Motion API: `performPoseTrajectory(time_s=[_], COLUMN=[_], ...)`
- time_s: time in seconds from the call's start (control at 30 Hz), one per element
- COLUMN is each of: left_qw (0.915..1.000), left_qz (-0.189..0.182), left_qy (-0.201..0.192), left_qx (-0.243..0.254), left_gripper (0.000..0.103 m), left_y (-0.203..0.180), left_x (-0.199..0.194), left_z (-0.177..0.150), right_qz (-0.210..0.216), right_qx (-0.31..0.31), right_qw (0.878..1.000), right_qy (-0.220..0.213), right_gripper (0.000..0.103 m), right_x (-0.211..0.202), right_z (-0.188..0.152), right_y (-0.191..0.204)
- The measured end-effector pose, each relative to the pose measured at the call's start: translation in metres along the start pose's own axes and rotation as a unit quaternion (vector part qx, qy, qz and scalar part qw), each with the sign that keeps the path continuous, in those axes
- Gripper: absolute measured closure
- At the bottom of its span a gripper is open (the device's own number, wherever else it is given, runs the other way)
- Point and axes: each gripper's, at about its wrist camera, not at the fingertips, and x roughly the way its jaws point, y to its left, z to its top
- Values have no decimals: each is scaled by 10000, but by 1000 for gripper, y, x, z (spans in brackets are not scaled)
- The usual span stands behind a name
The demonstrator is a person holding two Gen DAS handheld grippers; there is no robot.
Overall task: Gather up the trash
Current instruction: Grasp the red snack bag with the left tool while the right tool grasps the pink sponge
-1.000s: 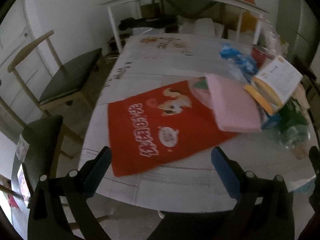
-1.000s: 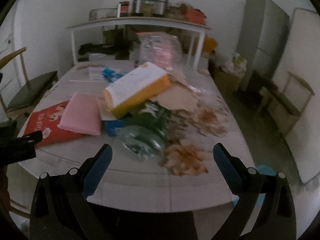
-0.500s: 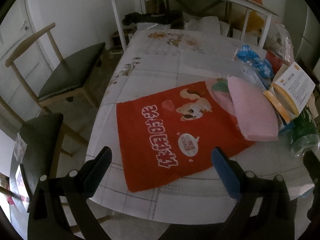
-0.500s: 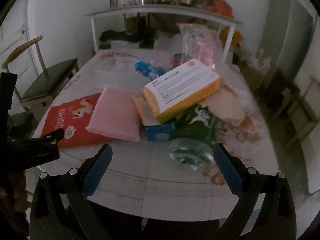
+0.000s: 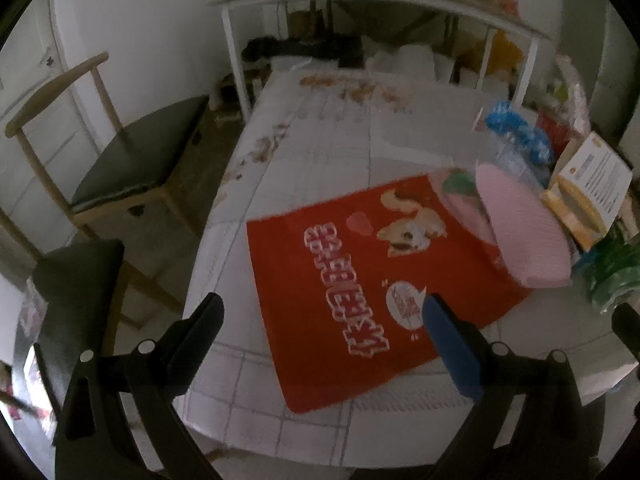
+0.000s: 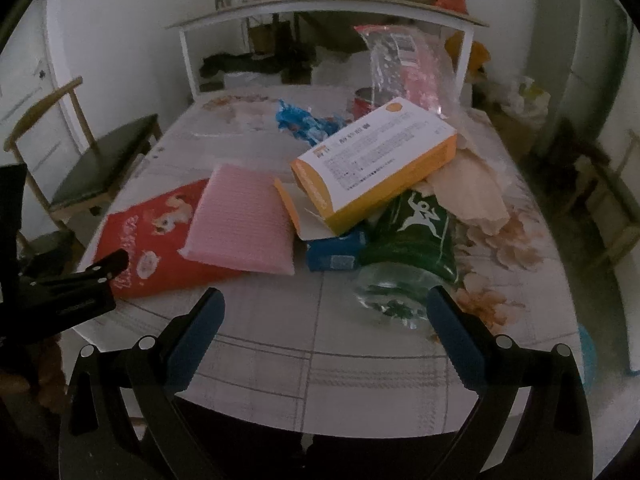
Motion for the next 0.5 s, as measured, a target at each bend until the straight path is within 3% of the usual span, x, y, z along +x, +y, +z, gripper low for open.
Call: performPoseTrajectory(time_s=[0.2, 0.33, 0.5], left_qw=[9973, 9947, 9921], left_qz=[-337, -482, -953], left_qy=[-655, -909, -801], left_qx=[-74, -49, 165], left_gripper=[6, 6, 9], left_y=[22, 31, 29], left_x=[-6, -2, 22], left_z=[9, 29, 67], right_qz=[251, 371, 553], right_qx=[82, -245, -553], right_qw=[9981, 9968, 9953], right_qy=[-557, -660, -578], right_gripper=[7, 7, 7], right_x=[-16, -16, 1], right_z=[4, 12, 22], right_y=[-2, 14, 36])
